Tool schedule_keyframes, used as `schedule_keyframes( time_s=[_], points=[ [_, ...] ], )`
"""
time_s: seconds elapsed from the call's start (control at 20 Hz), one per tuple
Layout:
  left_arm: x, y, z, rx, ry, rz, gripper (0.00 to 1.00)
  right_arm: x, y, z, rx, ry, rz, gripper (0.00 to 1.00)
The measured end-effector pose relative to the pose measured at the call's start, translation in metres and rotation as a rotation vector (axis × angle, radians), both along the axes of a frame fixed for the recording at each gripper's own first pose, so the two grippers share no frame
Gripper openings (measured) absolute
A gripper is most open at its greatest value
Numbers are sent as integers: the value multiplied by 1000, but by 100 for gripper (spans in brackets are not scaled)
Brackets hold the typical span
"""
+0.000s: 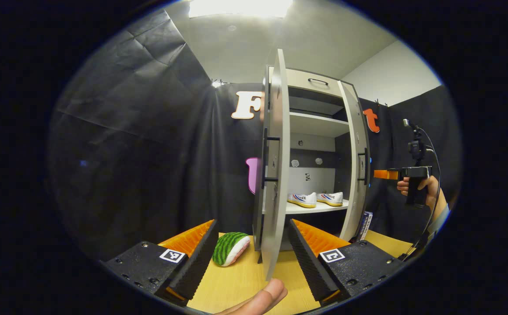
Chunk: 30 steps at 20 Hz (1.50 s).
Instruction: Grab one shoe with the right hand and put it into the shoe cabinet, grab the other shoe with the left hand and put it into the shoe cabinet; then close the right door with the right hand and the left door with the left hand.
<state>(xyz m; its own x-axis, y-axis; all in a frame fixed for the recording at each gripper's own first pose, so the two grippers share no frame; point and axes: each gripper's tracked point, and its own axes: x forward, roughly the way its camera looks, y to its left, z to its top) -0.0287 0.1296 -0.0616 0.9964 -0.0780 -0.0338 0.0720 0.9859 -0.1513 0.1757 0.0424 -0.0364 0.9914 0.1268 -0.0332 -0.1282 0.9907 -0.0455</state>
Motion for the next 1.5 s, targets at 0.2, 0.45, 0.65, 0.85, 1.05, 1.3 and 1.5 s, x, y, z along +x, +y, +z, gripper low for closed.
schedule_keyframes(
  time_s=[0.2,0.45,0.65,0.85,1.05,1.3,1.5],
  points=[
    [22,28,11,-27,3,11,93,-35,19,-7,41,-22,52,97],
    [53,54,34,-36,-16,9,96,-86,22,-16,87,-23,41,99],
    [72,54,40,25,25,-29,92,-120,44,-26,80,-16,136,99],
    [95,59,54,12,54,-24,92,-149,40,-35,95,-1,138,98],
    [125,37,59,-21,84,-120,95,-165,43,-51,123,-5,153,98],
    [149,21,46,4,134,-110,93,-193,32,-74,199,19,141,98],
    [155,7,52,-19,122,-126,87,-202,19,-72,226,2,121,99]
  ],
)
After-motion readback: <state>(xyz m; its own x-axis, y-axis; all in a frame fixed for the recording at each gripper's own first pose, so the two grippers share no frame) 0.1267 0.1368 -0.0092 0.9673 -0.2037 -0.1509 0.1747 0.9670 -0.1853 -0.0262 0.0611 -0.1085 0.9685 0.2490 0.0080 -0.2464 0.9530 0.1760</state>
